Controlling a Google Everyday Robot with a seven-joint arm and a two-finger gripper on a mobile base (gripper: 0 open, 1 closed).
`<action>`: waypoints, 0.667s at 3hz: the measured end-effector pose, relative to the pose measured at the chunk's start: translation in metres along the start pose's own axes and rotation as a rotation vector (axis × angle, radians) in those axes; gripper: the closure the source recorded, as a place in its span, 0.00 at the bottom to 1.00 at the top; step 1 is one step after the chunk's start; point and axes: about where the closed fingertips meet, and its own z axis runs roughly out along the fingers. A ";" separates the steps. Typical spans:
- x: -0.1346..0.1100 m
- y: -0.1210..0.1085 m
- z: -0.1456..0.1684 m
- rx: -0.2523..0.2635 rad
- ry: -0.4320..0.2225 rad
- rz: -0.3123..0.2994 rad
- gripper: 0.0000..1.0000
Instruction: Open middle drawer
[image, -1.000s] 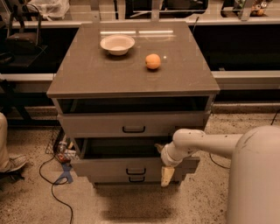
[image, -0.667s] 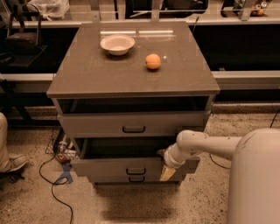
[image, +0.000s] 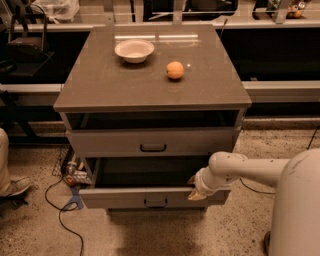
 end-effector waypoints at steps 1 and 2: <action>0.012 0.016 -0.013 0.006 0.010 0.042 1.00; 0.023 0.035 -0.014 0.010 -0.018 0.079 1.00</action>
Offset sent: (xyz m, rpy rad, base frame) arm -0.1104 -0.0739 -0.0191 0.1637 0.0558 -0.2099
